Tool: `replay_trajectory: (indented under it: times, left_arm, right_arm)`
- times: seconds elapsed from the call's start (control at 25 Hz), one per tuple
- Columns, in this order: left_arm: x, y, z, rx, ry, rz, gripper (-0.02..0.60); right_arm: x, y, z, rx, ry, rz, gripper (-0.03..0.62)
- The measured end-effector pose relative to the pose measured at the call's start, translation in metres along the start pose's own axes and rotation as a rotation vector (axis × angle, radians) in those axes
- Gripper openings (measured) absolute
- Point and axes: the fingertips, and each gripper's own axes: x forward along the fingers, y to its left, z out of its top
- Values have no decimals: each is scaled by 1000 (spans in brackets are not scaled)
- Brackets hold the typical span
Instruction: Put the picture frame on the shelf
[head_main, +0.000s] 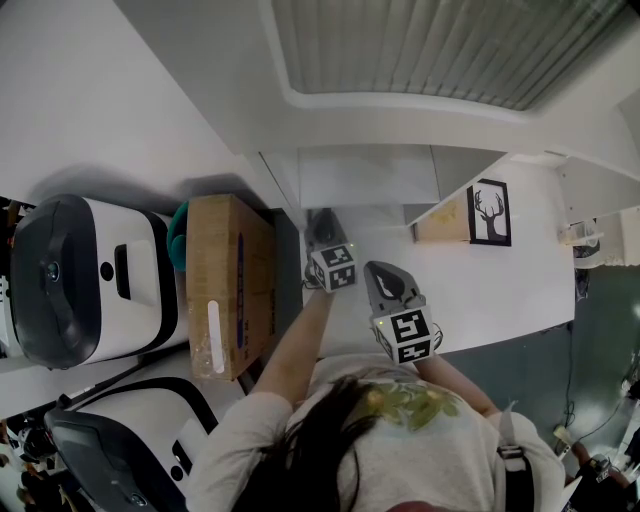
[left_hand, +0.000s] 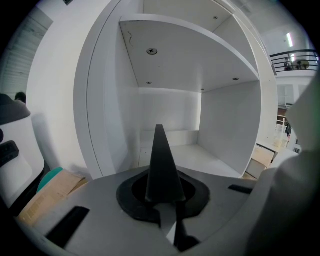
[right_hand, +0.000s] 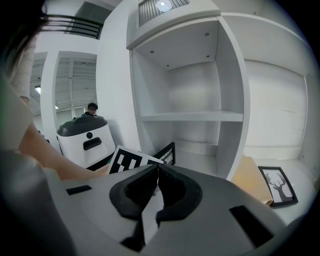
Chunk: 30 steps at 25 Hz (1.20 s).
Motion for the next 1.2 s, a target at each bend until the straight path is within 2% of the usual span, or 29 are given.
replay_trajectory:
  times: [0.52,0.72,0.76,0.84,0.92,1.2]
  left_arm:
    - [10,0,5,18,11,-2,35]
    - [13,-6,-6,-21,93,-42,38]
    - [12,-8,-9,-25,104,-54,59]
    - [10,-13,-13,-16,115,-79,161]
    - [5,-17,-16,-3,126,-95,202]
    - [-28,-13,-15,29,84,-95,204]
  right_arm:
    - [0,1,1,1,2,-2,31]
    - [1,2,0,1,1,4,31]
    - [1,2,0,1,0,6,31]
    - [0,3,1,0,-6,11,31]
    - [0,3,2,1,-8,14,31]
    - [0,7,1,3,-14,25,31]
